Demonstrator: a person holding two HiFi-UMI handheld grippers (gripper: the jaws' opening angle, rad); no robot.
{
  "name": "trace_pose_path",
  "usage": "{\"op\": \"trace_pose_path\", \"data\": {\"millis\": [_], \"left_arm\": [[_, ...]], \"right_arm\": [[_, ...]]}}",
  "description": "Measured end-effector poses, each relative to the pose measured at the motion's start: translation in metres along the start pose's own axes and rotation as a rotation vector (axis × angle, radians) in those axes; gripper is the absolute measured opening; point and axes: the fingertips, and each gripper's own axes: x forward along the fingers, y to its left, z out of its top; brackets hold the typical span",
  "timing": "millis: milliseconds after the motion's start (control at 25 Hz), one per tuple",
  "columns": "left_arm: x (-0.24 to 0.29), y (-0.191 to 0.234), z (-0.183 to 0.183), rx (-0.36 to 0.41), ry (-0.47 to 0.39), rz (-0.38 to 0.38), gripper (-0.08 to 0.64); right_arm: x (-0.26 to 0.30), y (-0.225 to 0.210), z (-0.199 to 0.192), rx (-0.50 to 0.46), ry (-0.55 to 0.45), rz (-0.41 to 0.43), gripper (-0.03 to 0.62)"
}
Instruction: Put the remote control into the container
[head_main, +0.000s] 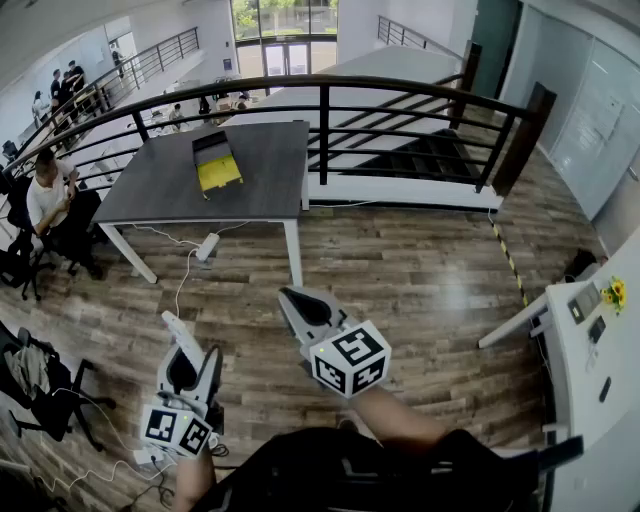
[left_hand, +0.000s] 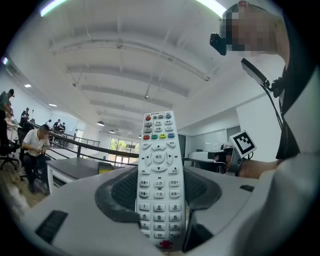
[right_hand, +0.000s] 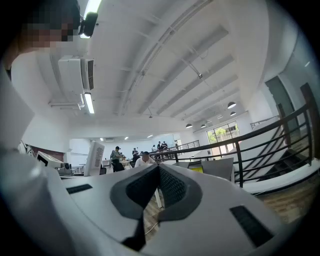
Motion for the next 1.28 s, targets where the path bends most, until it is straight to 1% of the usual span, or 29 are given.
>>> {"op": "trace_pose_path", "data": {"millis": [440, 600, 720, 1000, 1160, 1280], "left_arm": [[-0.007, -0.009, -0.001, 0.004, 0.013, -0.01, 0.244], [-0.013, -0.007, -0.002, 0.005, 0.014, -0.005, 0.244], [-0.016, -0.007, -0.002, 0.006, 0.014, -0.006, 0.244], [-0.029, 0.005, 0.002, -0.008, 0.0, -0.005, 0.244], [-0.039, 0.014, 0.006, 0.002, -0.004, -0.002, 0.244], [-0.044, 0.025, 0.007, -0.009, -0.012, 0.009, 0.244]], "right_arm": [[-0.01, 0.002, -0.005, 0.016, 0.008, -0.011, 0.002], [-0.012, 0.005, -0.006, 0.043, -0.003, -0.01, 0.002], [-0.013, 0.01, -0.004, 0.029, 0.0, -0.003, 0.002], [-0.004, 0.032, -0.007, 0.006, 0.013, 0.023, 0.002], [0.002, 0.046, -0.007, -0.001, 0.015, 0.028, 0.002], [0.008, 0.054, -0.01, -0.005, 0.02, 0.023, 0.002]]}}
